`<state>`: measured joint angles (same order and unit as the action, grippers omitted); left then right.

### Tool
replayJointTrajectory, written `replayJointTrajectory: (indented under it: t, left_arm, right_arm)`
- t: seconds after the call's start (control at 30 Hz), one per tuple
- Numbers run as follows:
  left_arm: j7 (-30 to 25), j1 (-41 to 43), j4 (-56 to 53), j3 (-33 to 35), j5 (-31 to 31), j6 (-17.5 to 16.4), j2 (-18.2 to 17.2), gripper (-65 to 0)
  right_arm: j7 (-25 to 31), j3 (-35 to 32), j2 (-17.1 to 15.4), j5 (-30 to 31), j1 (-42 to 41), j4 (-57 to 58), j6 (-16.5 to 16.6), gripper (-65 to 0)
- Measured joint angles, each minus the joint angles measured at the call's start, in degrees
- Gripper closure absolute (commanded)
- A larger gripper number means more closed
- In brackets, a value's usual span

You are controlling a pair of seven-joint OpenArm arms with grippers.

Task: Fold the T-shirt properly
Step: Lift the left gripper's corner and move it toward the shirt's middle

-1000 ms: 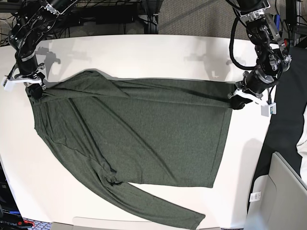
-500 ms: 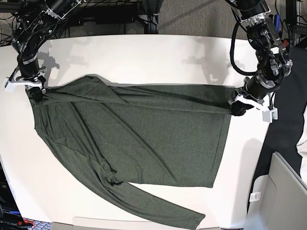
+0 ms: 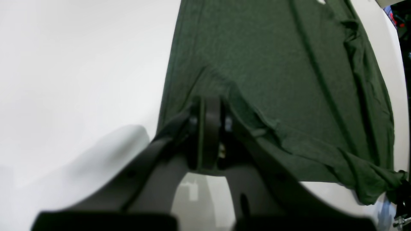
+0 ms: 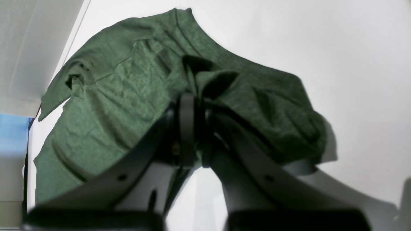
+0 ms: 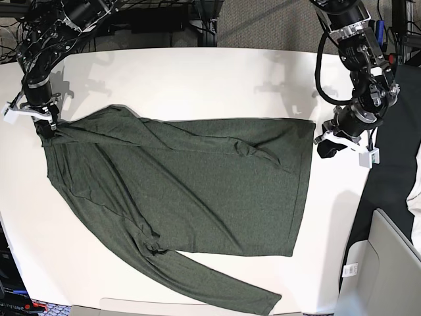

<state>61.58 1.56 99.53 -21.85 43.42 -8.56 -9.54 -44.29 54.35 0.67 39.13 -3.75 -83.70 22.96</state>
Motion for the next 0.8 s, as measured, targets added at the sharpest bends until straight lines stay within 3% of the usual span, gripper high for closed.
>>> replayJointTrajectory:
  t: [0.17, 0.53, 0.7, 0.8]
  left_arm:
    - [0.39, 0.17, -0.02, 0.04, 0.13, -0.02, 0.00, -0.8]
    - [0.94, 4.70, 0.00, 5.90, 0.26, 0.00, -0.66, -15.3]
    - [1.07, 6.27, 0.11, 9.53, 0.31, 0.00, -0.59, -16.8]
    - [0.94, 6.73, 0.26, 9.68, 0.42, -0.02, -0.59, -16.8]
  right_arm:
    - [-0.04, -0.26, 0.00, 0.09, 0.37, -0.02, 0.00, -11.2]
    - [-5.75, -0.31, 0.66, 0.20, 0.90, -2.69, 0.04, -22.8]
    - [-6.67, -0.44, 0.59, 0.24, 1.68, -5.05, 0.39, -31.6]
    - [-6.97, -0.44, 0.61, 1.66, 2.99, -5.44, 0.26, -32.3]
